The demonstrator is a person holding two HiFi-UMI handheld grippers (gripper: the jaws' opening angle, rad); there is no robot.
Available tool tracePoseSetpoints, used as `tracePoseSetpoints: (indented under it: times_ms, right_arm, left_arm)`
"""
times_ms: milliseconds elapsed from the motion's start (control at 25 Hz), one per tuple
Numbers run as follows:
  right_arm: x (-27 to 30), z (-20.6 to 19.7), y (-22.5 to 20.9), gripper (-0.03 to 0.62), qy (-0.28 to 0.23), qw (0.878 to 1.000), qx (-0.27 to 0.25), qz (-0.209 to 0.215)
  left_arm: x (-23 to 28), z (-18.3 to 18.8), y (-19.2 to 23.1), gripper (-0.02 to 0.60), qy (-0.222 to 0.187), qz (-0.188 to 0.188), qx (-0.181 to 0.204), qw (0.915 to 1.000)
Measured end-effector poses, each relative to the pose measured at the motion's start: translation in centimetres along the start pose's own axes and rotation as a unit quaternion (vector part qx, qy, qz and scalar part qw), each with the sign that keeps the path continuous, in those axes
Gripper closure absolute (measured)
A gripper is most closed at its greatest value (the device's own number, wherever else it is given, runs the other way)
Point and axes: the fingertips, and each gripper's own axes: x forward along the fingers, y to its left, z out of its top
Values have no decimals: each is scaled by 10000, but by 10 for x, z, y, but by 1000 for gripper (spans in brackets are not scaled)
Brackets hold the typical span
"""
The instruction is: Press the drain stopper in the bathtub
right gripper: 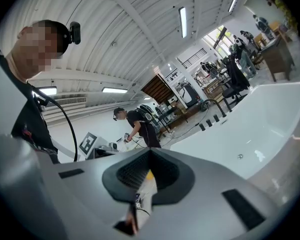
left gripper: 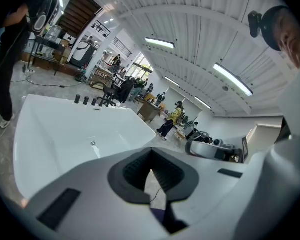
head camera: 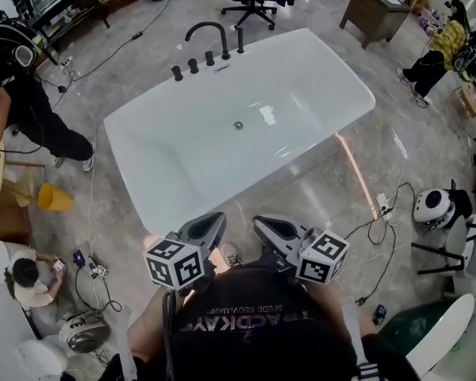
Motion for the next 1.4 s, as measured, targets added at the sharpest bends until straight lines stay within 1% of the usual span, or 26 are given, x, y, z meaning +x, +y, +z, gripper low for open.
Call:
tracePoseSetpoints:
  times_ms: [360,640,960,1080,1200,1400]
  right_arm:
    - [5,0,-5,579,98,9999,34,17]
    - [11,-1,-7,579,219,9997,82,73]
    - [7,5,-14,579,208,9996,130,115]
    - [1,11,-22,579,117,9996,217,132]
    - [-7,22,-36,579,75,9994,304,157]
    - [-22,41,-58,579,115,9994,214,257]
  left_arm:
    - [1,0,5,578,2,62,-79,9999]
    - [0,-3,14,578,-40,141,-270,9995]
    - [10,-2,9,578,7,150,-284,9995]
    - [18,1,5,578,24,177,-264,9995]
    - [27,8,1,578,-43,277,-276,9992]
    - [57,13,-15,578,-109,301,-335,9989]
